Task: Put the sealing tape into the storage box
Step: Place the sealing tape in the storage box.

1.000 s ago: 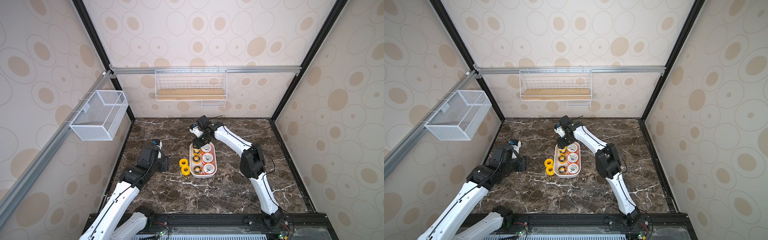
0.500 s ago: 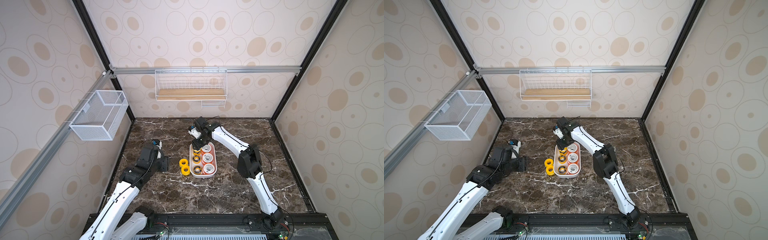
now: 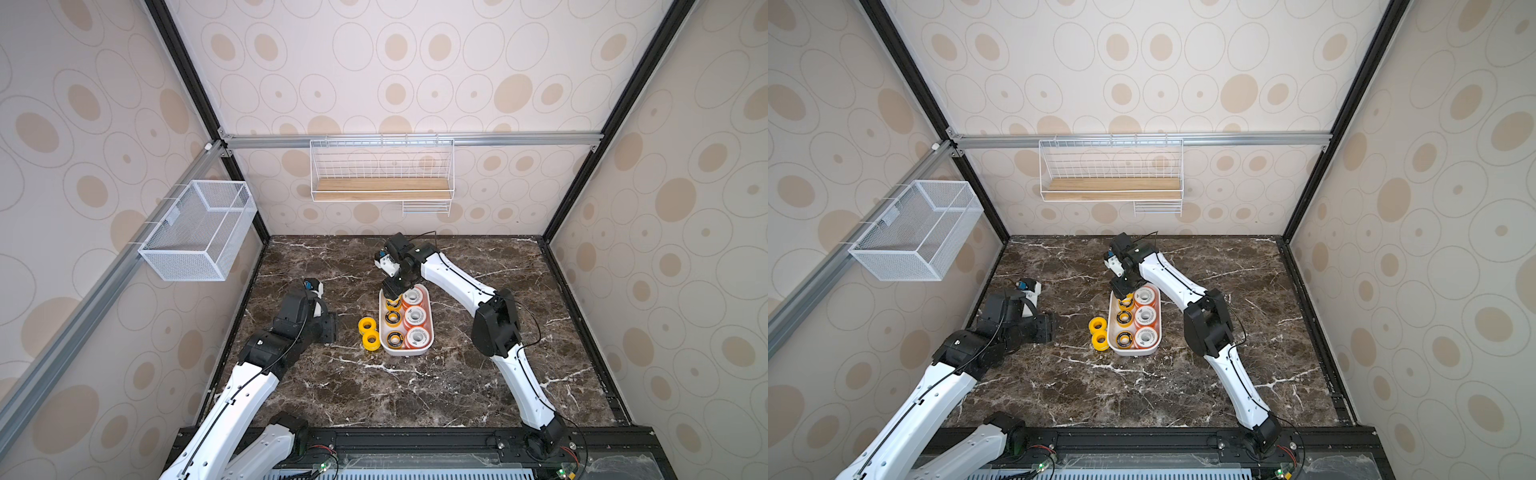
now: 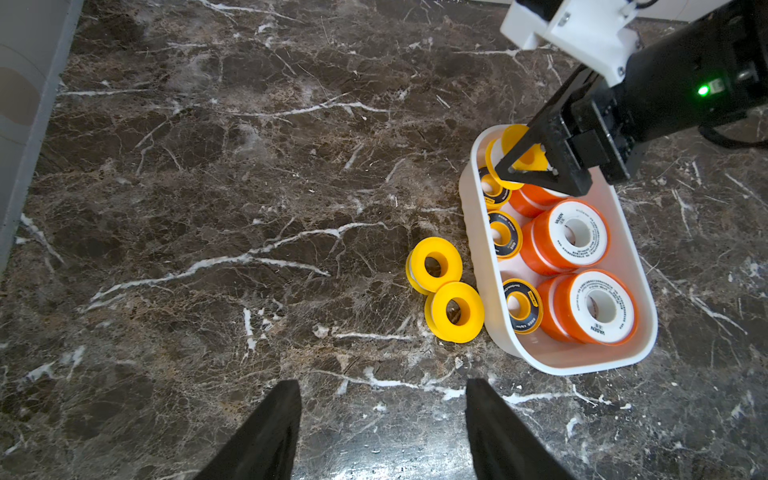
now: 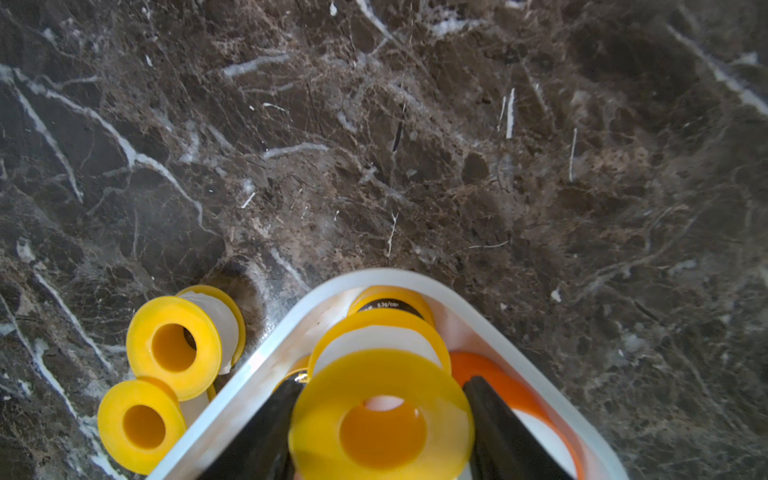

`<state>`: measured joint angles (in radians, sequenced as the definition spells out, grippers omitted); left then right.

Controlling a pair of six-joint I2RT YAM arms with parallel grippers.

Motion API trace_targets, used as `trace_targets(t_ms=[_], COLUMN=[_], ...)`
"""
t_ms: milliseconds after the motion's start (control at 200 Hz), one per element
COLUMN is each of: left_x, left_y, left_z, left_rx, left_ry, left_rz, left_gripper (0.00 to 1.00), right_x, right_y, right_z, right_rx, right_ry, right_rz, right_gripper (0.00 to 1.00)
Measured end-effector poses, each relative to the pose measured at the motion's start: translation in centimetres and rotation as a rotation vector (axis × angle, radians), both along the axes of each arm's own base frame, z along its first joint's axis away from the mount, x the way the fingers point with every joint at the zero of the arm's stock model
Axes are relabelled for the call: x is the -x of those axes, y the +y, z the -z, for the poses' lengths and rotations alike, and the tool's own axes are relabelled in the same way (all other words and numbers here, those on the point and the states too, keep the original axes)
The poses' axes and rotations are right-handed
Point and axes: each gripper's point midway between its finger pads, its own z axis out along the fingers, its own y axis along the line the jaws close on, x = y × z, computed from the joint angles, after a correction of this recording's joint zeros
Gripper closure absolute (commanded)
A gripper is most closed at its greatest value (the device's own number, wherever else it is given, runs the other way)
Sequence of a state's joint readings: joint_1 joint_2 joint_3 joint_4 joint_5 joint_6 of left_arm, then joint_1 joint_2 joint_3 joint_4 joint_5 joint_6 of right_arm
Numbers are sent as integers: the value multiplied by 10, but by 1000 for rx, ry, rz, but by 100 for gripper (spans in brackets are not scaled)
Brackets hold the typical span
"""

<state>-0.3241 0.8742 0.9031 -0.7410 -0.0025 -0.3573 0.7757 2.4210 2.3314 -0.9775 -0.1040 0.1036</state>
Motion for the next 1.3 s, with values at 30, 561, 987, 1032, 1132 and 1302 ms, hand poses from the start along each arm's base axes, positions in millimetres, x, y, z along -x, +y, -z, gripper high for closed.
trace_targets(t_ms=[30, 561, 987, 1032, 1132, 1302], left_x=[0, 0, -2, -2, -2, -4], left_y=[0, 1, -7, -9, -14, -25], left_z=[0, 1, 9, 11, 18, 35], left_rx=[0, 6, 29, 34, 46, 70], left_ry=[0, 4, 48, 58, 88, 171], left_rz=[0, -3, 24, 32, 52, 88], left_gripper=[33, 33, 30, 29, 28, 28], right_x=[-1, 1, 37, 40, 45, 57], right_y=[0, 0, -33, -44, -75, -122], right_z=[-1, 4, -65, -79, -97, -80], right_rx=[0, 5, -161, -194, -265, -309], right_ry=[-3, 12, -16, -30, -51, -7], right_rz=[1, -2, 8, 24, 74, 170], right_gripper=[33, 30, 28, 28, 28, 32])
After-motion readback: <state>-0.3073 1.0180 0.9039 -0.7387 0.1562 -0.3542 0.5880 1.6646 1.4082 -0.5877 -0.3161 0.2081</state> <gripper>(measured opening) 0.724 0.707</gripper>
